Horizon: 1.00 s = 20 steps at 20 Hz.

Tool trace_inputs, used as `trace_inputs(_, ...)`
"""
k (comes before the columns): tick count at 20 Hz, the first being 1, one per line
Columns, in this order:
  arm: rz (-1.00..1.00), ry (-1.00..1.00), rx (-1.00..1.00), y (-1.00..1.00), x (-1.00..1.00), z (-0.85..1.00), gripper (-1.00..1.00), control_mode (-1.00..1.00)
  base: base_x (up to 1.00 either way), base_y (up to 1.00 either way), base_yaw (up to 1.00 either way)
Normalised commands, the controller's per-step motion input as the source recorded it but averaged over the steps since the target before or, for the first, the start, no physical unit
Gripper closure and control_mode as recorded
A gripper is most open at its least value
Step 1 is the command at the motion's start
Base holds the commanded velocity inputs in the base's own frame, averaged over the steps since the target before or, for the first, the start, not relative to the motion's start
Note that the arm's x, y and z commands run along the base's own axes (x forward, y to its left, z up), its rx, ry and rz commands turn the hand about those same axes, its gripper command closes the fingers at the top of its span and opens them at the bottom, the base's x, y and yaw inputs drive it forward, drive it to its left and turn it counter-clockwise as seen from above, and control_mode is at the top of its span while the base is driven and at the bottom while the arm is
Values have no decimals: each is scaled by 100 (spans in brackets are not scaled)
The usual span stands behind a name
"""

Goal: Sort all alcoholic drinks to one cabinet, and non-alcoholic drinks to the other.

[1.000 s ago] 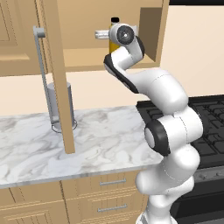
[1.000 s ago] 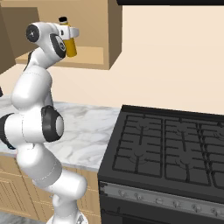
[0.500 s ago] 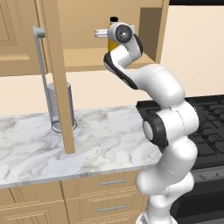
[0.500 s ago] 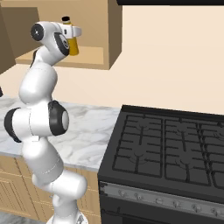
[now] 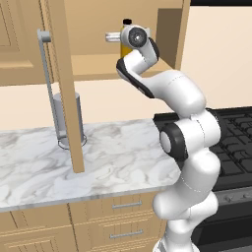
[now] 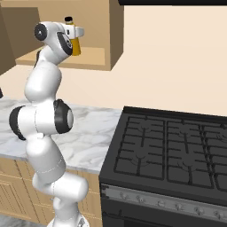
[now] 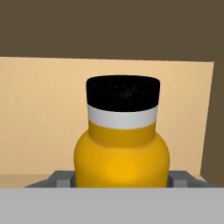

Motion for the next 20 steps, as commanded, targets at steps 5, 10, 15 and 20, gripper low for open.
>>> trace_inputs(5,0,0,1,0,18,-3,100,-100,0,0,0)
trace_inputs(10,0,0,1,0,15,-6,100,-100,0,0,0)
trace_inputs(15,0,0,0,0,7,-10,100,-100,0,0,0)
trace_inputs(20,0,0,0,0,5,-14,100,-100,0,0,0)
